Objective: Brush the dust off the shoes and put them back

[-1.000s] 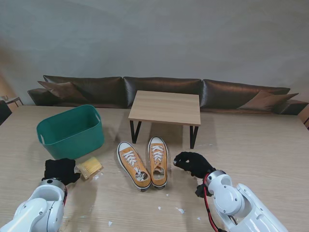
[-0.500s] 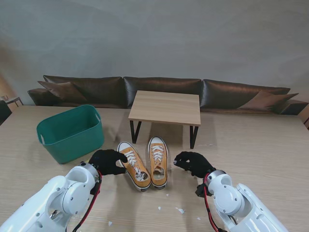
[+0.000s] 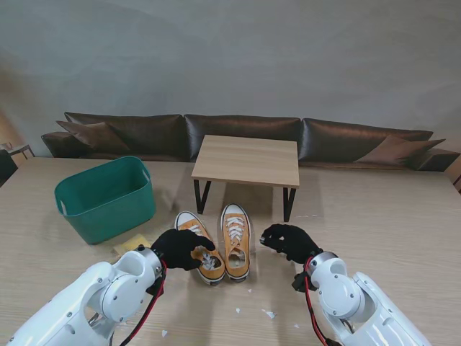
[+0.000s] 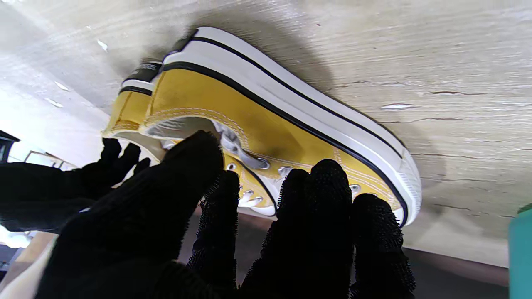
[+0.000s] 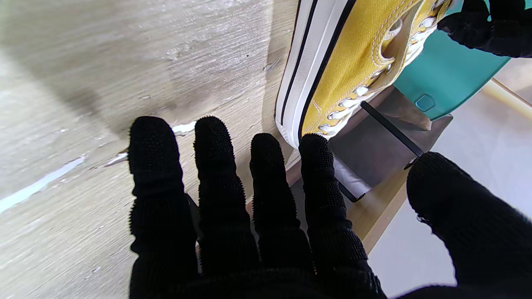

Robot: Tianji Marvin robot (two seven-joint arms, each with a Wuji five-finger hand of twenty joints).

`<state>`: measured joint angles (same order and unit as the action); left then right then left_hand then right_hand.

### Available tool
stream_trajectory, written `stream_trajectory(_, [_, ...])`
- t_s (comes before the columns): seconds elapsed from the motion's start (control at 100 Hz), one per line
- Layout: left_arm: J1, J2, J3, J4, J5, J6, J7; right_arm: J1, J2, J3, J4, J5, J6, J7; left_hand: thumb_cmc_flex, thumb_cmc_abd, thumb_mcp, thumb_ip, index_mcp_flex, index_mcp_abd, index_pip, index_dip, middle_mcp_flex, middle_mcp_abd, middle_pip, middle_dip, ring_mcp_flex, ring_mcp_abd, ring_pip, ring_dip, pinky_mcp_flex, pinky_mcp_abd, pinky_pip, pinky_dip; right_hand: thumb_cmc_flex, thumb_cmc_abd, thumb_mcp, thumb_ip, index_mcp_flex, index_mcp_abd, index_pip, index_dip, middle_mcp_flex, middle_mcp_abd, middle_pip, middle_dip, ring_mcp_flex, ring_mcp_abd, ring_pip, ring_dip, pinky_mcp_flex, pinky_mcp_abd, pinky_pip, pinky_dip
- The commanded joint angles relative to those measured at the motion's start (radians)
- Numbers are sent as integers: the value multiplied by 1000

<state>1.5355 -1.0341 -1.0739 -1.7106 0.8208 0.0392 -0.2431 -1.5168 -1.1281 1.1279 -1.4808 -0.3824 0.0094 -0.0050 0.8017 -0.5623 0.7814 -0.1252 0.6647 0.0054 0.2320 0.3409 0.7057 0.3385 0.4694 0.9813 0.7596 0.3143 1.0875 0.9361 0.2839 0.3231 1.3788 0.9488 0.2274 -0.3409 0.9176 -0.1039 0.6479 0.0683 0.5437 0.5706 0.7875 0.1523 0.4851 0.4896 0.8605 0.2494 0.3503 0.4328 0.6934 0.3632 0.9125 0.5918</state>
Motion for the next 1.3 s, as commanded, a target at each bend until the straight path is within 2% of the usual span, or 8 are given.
stream_trajectory(0.0, [21,-7,2,-14,-2,-10,-9,-2,-4,0,-1,0,4,14,29,-54,46,19,24,-29,35,30,-26,-10,28,33,-55,-22,47,21,-21,-31,-6,23,-9,32,-12,18,0,3,15,-15,26,19,12,-4,24,7,10,12,-305,23,28,0])
stream_trajectory(0.28, [76,-2,0,-82,-4,30,-44,-6,-1,1,-5,0,4,25,0,-67,57,14,121,-13,138,118,-12,-8,82,109,-60,-18,62,39,-32,-28,-12,33,-7,32,-14,18,0,2,15,-16,25,19,11,-4,26,8,10,12,-305,23,28,0])
stream_trajectory(0.4, [84,0,1,-88,4,54,-57,-6,0,1,-7,1,6,30,26,-86,4,-44,141,-16,189,207,-9,-6,86,125,-61,-17,63,42,-34,-25,-14,37,-7,32,-14,19,0,3,16,-16,25,20,11,-4,24,9,9,12,-306,23,28,0])
stream_trajectory(0.65, [61,0,29,-40,11,86,-48,-7,1,2,-8,5,13,37,-30,-60,49,12,129,-10,84,123,-16,2,78,121,-66,-12,67,48,-40,-26,-13,48,-6,31,-13,19,1,4,16,-16,25,20,11,-4,24,8,9,12,-307,23,27,0])
stream_trajectory(0.8, [31,-2,63,5,18,96,-28,-7,1,2,-9,6,14,39,39,-31,54,15,144,-17,82,104,-1,0,106,142,-46,-20,89,51,-22,-23,-5,51,-7,33,-14,18,1,2,15,-16,26,19,12,-4,25,10,10,12,-307,22,28,0])
stream_trajectory(0.89, [12,-6,85,36,14,101,-7,-7,1,2,-9,7,14,40,102,-37,16,-20,158,-24,106,116,20,2,94,337,-38,-24,103,47,-11,-21,1,52,-7,33,-14,18,2,4,16,-16,26,19,11,-4,25,8,10,12,-306,23,28,0])
stream_trajectory(1.1, [-25,-9,126,85,-11,109,6,-5,1,1,-7,8,15,41,127,-55,15,-23,178,-26,121,126,17,2,88,368,-44,-25,107,49,-12,-23,1,52,-6,33,-14,19,2,3,16,-16,29,20,13,-4,26,7,10,12,-306,23,28,0])
stream_trajectory(1.29, [-32,-17,145,113,-11,115,56,-5,2,1,-6,10,16,45,198,-116,-81,-42,231,-29,337,207,44,-5,158,468,-23,-48,166,65,17,-32,26,68,-5,32,-13,19,4,6,17,-16,34,20,12,-4,30,7,11,13,-305,22,28,1])
